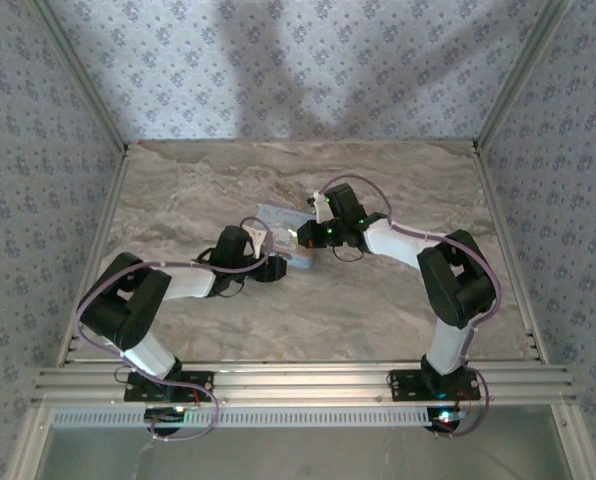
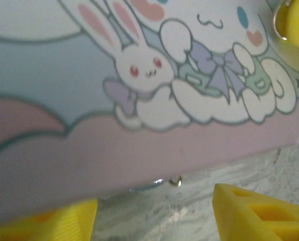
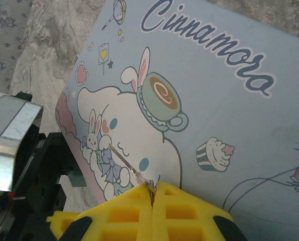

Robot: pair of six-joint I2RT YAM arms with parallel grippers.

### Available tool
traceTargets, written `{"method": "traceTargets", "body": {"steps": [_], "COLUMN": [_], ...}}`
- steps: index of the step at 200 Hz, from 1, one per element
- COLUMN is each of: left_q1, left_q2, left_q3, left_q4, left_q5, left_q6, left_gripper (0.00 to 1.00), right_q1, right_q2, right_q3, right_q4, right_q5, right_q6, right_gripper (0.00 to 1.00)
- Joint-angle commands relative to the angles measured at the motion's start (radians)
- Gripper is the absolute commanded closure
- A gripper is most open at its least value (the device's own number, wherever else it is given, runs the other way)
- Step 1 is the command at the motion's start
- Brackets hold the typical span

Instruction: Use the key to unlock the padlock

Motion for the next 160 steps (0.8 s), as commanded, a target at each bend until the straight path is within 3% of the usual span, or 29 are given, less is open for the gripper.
{"method": "traceTargets", "body": {"steps": [1,160], "left_q1": [-0.017,-0.071], "left_q2": [0.018,0.022], "left_q3": [0.024,0.058], "left_q4": [0.048,0.042], "left_q5": [-0.027,-0.076], "left_q6": [0.025,-0.018], "left_gripper": [0.41,0.54], "right_q1": [0.02,0.028], "right_q2": [0.035,0.035], "right_q3": [-0.031,-0.031], "right_q4": [-0.093,-0.087], "right_q5": [0.021,0.023], "right_q6": [0.012,0.018], "right_gripper": [1.0,1.0]}}
